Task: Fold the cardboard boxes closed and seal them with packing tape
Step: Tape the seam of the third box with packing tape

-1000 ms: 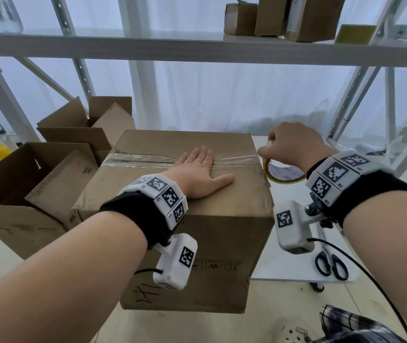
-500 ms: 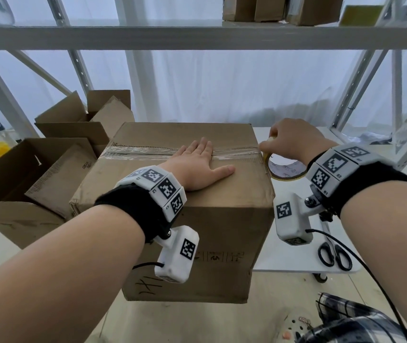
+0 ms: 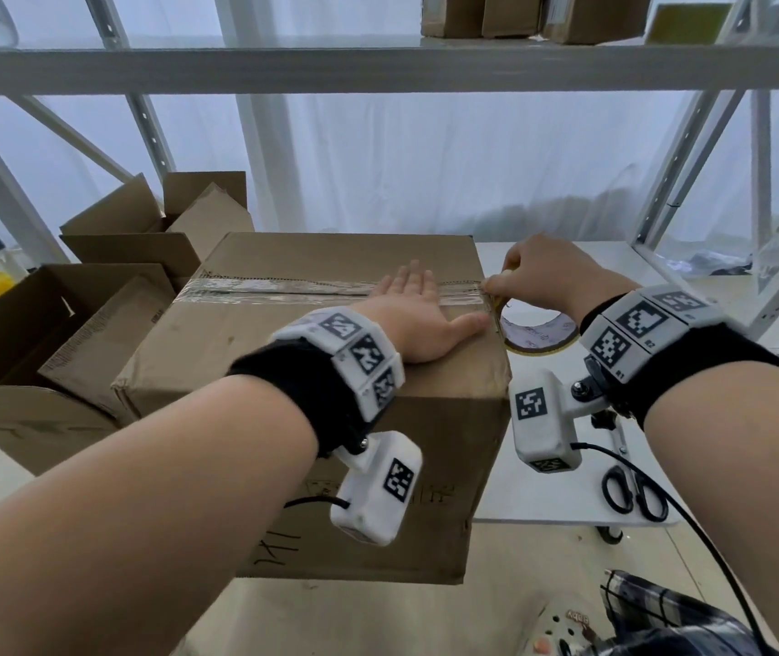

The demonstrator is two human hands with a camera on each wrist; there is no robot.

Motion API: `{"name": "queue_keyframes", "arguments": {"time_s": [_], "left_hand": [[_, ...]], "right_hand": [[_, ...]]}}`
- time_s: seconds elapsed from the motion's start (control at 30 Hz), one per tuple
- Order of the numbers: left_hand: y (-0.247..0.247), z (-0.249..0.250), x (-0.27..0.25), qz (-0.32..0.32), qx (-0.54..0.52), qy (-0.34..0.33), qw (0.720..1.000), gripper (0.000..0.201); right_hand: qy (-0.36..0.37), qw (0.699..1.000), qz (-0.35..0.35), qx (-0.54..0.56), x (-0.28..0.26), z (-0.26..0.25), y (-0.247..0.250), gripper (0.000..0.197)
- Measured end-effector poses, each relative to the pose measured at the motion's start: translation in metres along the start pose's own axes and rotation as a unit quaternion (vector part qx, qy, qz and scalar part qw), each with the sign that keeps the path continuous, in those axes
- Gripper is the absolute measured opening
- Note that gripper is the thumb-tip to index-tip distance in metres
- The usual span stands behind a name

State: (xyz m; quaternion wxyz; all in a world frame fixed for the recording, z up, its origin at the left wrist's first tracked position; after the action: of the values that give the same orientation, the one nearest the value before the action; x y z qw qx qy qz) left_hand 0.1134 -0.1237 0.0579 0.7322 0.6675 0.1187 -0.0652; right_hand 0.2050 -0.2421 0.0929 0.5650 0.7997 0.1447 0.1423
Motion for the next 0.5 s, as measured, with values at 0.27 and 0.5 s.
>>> {"name": "queue_keyframes", "arguments": {"time_s": [0.27,0.5], "left_hand": [[0.005,-0.006,0.000,0.005,-0.011,-0.079,0.997,0.075],[0.002,-0.053,-0.016,0.006,0.007,0.005,1.000,0.085]], "right_hand": [[0.012,1.000,0.007,0.008,0.002,0.002,-0.002,0.028],[0.013,1.000,0.020,0.002,-0.003,-0.001,-0.002,0.029]]}}
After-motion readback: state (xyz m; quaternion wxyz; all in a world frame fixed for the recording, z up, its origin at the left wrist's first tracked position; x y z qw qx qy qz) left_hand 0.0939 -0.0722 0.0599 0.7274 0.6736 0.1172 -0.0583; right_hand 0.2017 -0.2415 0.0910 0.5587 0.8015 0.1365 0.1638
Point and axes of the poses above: each hand's wrist, its own x-axis towards the middle knuckle, its own y-axis out of the back of the hand, z = x × y, the point moved 8 cm from there along x, towards the middle knuckle, and after that the axes turned 2 degrees about x, right-handed, at the moved point
